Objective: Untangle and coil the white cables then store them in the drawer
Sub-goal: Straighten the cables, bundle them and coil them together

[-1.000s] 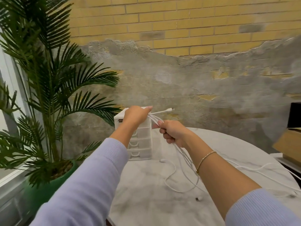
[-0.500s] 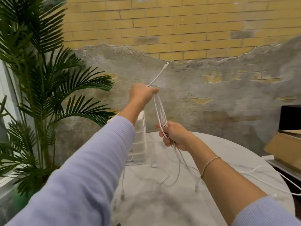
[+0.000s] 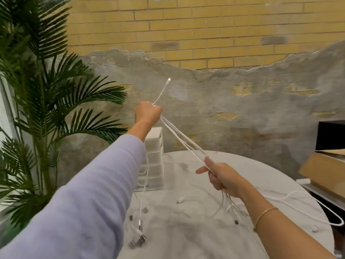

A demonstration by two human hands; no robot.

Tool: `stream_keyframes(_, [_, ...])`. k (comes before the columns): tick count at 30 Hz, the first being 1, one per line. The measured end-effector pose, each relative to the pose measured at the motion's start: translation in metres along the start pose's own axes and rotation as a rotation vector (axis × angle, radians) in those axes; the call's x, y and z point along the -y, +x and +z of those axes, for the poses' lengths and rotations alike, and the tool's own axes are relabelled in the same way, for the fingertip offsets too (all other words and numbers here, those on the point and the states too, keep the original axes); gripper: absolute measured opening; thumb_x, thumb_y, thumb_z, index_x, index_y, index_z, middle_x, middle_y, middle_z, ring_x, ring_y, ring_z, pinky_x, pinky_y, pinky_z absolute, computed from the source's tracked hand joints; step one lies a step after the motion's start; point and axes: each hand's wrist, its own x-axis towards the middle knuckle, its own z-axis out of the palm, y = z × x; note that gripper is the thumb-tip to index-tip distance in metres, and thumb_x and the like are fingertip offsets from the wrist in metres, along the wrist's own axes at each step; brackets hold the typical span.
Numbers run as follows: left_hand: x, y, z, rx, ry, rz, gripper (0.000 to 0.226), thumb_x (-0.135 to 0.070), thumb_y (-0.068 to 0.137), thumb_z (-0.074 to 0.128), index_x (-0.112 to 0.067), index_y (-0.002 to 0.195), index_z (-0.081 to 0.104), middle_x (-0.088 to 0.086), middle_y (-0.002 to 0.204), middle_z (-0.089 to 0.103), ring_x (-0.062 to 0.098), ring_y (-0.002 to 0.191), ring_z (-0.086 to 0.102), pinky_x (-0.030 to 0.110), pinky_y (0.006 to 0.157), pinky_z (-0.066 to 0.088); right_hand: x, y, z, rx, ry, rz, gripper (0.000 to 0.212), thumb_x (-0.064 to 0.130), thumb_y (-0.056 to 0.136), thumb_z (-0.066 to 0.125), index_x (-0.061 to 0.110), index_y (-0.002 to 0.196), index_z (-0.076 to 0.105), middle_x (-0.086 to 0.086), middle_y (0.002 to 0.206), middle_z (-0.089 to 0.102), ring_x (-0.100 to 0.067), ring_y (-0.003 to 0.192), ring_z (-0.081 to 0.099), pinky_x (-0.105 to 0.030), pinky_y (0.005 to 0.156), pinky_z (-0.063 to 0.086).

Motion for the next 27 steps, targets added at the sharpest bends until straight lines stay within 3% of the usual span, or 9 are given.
stream_keyframes(4, [0.009, 0.004, 0.002, -0.011, -0.045, -0.009, 0.016, -0.014, 0.089, 0.053, -0.003, 0.099, 0.059, 0.001, 0.071, 0.047, 0.01, 0.06, 0.043, 0.02, 0.052, 0.036, 0.005, 0.004, -0.009, -0.089, 0.275, -0.076, 0.023, 0.028, 0.1, 0.041, 0.016, 0.109, 0.059, 0.006, 0.039, 0.029, -0.005, 0.033, 0.018, -0.015, 0.034, 0.015])
stream_keyframes(9, [0.009, 0.006, 0.001, -0.016, -0.042, 0.014, 0.011, -0.013, 0.088, 0.053, -0.005, 0.093, 0.058, 0.004, 0.076, 0.05, 0.012, 0.062, 0.044, 0.02, 0.052, 0.036, -0.004, 0.008, -0.013, -0.127, 0.22, -0.037, 0.02, 0.021, 0.101, 0.039, 0.013, 0.09, 0.053, -0.002, 0.056, 0.045, -0.006, 0.029, 0.025, -0.015, 0.034, 0.019])
stream_keyframes(14, [0.011, 0.009, -0.006, -0.05, -0.032, 0.025, 0.009, -0.013, 0.09, 0.051, -0.005, 0.088, 0.053, 0.001, 0.07, 0.046, 0.008, 0.058, 0.041, 0.016, 0.051, 0.034, -0.02, -0.002, -0.016, 0.077, -0.317, 0.161, 0.031, 0.028, 0.101, 0.036, 0.015, 0.077, 0.051, 0.001, 0.065, 0.046, -0.01, 0.049, 0.034, -0.021, 0.048, 0.028])
stream_keyframes(17, [0.011, 0.004, -0.002, -0.043, 0.032, 0.066, 0.009, -0.014, 0.09, 0.051, -0.007, 0.087, 0.055, 0.006, 0.079, 0.052, 0.014, 0.062, 0.046, 0.021, 0.055, 0.039, -0.02, -0.001, -0.018, 0.058, -0.687, 0.193, 0.038, 0.029, 0.103, 0.028, 0.018, 0.069, 0.042, 0.004, 0.067, 0.046, -0.01, 0.055, 0.037, -0.019, 0.055, 0.032])
stream_keyframes(19, [0.01, 0.0, 0.003, -0.037, 0.041, 0.078, 0.01, -0.014, 0.09, 0.051, -0.006, 0.088, 0.057, 0.008, 0.082, 0.053, 0.02, 0.071, 0.05, 0.027, 0.063, 0.043, -0.018, 0.001, -0.02, 0.044, -0.773, 0.265, 0.039, 0.029, 0.103, 0.027, 0.019, 0.07, 0.045, 0.003, 0.072, 0.051, -0.013, 0.061, 0.049, -0.02, 0.06, 0.037])
stream_keyframes(21, [0.007, 0.0, 0.003, -0.04, -0.023, 0.047, 0.013, -0.014, 0.09, 0.05, -0.005, 0.094, 0.06, 0.008, 0.085, 0.054, 0.02, 0.075, 0.051, 0.026, 0.061, 0.042, -0.018, 0.0, -0.022, 0.065, -0.948, 0.336, 0.031, 0.02, 0.102, 0.03, 0.015, 0.085, 0.055, -0.007, 0.092, 0.059, -0.024, 0.089, 0.061, -0.026, 0.07, 0.041])
stream_keyframes(22, [0.006, 0.002, 0.0, -0.052, -0.052, 0.034, 0.015, -0.014, 0.09, 0.05, -0.004, 0.096, 0.06, 0.007, 0.084, 0.054, 0.019, 0.073, 0.051, 0.025, 0.059, 0.041, -0.022, -0.001, -0.025, 0.075, -1.043, 0.365, 0.027, 0.015, 0.102, 0.031, 0.012, 0.1, 0.058, -0.013, 0.109, 0.06, -0.026, 0.103, 0.058, -0.028, 0.076, 0.039])
stream_keyframes(24, [0.002, 0.007, -0.007, -0.059, -0.037, 0.034, 0.014, -0.015, 0.09, 0.049, -0.005, 0.093, 0.058, 0.005, 0.077, 0.052, 0.016, 0.066, 0.047, 0.022, 0.056, 0.038, -0.032, -0.002, -0.035, 0.061, -1.17, 0.428, 0.027, 0.017, 0.102, 0.029, 0.013, 0.117, 0.052, -0.014, 0.133, 0.05, -0.023, 0.112, 0.051, -0.029, 0.086, 0.037])
stream_keyframes(27, [0.001, 0.01, -0.012, -0.073, -0.039, 0.058, 0.016, -0.015, 0.091, 0.048, -0.003, 0.095, 0.058, 0.008, 0.086, 0.054, 0.018, 0.071, 0.048, 0.023, 0.061, 0.04, -0.043, 0.002, -0.046, 0.105, -1.293, 0.455, 0.042, 0.034, 0.101, 0.029, 0.007, 0.129, 0.048, -0.012, 0.137, 0.049, -0.027, 0.123, 0.047, -0.034, 0.098, 0.037])
